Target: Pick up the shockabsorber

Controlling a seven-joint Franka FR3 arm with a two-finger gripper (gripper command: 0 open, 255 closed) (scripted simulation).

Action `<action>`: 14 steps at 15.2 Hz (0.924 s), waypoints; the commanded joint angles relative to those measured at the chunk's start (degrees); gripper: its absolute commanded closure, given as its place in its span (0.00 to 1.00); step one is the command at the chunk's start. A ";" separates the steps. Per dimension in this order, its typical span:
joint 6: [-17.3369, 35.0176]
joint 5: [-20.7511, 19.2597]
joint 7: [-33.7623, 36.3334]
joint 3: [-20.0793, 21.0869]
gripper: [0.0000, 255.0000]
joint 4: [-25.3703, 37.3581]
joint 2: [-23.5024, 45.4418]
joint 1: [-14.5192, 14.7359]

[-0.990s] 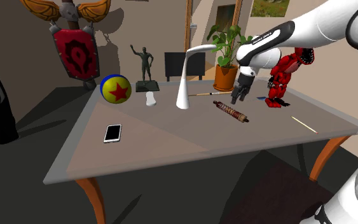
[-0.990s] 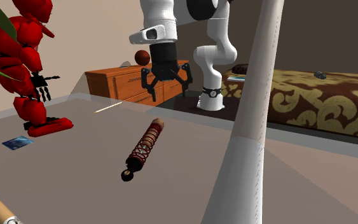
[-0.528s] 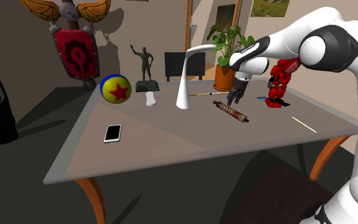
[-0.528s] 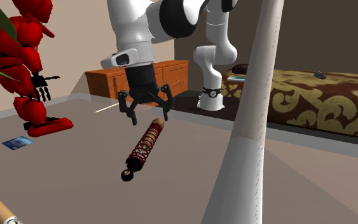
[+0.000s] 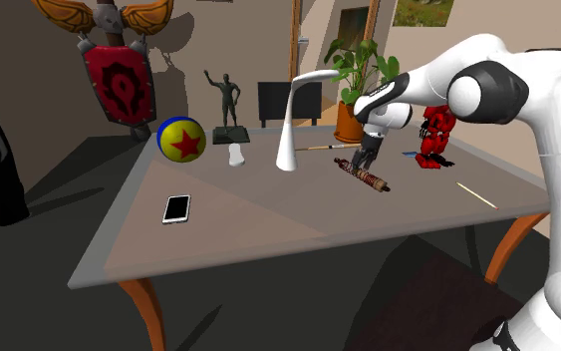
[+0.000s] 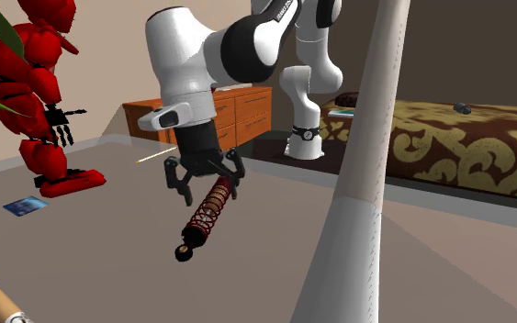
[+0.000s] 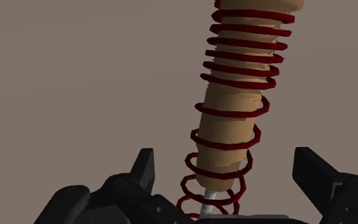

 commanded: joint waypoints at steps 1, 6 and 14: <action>0.90 0.34 -0.38 0.19 0.00 -0.30 0.63 -0.13; 0.94 0.36 -0.39 0.20 1.00 -0.28 0.69 -0.14; 0.39 0.14 -0.19 0.06 1.00 -0.20 0.19 -0.06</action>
